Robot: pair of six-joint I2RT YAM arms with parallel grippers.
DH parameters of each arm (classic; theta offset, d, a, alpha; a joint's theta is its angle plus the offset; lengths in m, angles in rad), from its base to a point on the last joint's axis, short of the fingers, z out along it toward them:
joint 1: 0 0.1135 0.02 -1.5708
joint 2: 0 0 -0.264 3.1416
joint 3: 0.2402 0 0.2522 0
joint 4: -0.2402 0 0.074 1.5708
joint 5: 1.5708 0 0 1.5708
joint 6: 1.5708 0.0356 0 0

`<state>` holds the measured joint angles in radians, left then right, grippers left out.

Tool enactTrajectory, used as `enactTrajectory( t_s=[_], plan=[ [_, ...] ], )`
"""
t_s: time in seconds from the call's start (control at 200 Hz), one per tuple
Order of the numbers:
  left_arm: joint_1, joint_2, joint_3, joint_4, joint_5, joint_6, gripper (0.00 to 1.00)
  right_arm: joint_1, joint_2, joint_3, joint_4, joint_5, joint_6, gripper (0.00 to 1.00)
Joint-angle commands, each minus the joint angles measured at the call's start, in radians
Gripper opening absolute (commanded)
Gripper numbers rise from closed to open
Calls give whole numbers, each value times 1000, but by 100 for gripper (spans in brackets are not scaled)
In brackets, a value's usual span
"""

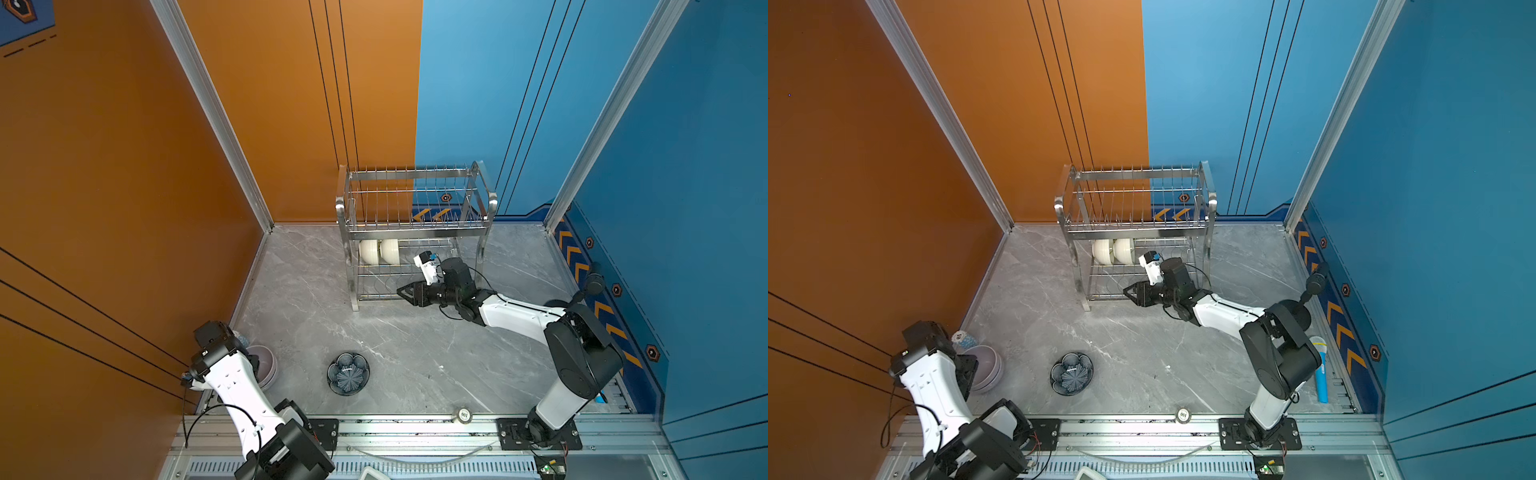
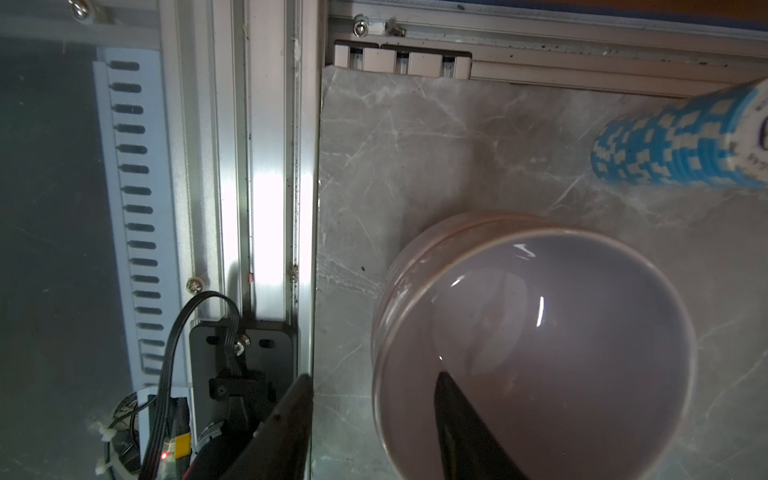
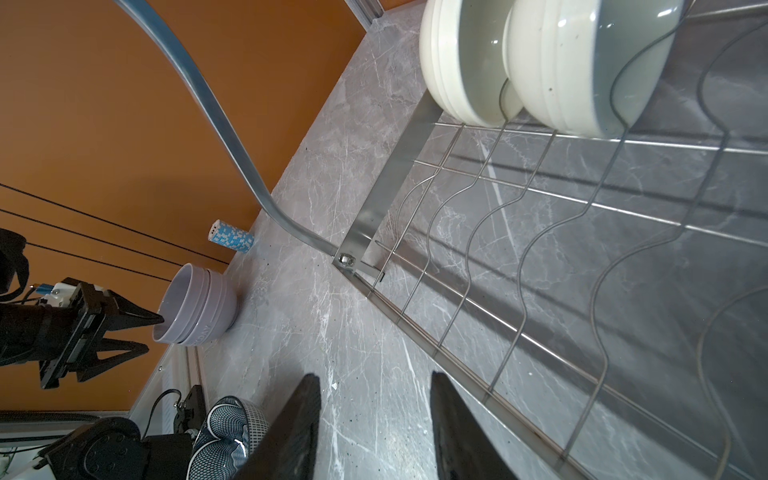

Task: Load bowls into a dish rack
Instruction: Pick up the bowl.

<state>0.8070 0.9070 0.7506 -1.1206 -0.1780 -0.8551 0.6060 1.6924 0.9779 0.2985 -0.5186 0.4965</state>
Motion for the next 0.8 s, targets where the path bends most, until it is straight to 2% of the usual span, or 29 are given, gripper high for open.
enactTrajectory(
  t_s=[0.0, 0.796],
  plan=[
    [9, 4, -16, 10, 9, -1, 46, -9, 8, -14, 17, 2, -9, 45],
    [9, 28, -43, 51, 4, 2, 32, -8, 23, -12, 26, 3, 5, 45]
  ],
)
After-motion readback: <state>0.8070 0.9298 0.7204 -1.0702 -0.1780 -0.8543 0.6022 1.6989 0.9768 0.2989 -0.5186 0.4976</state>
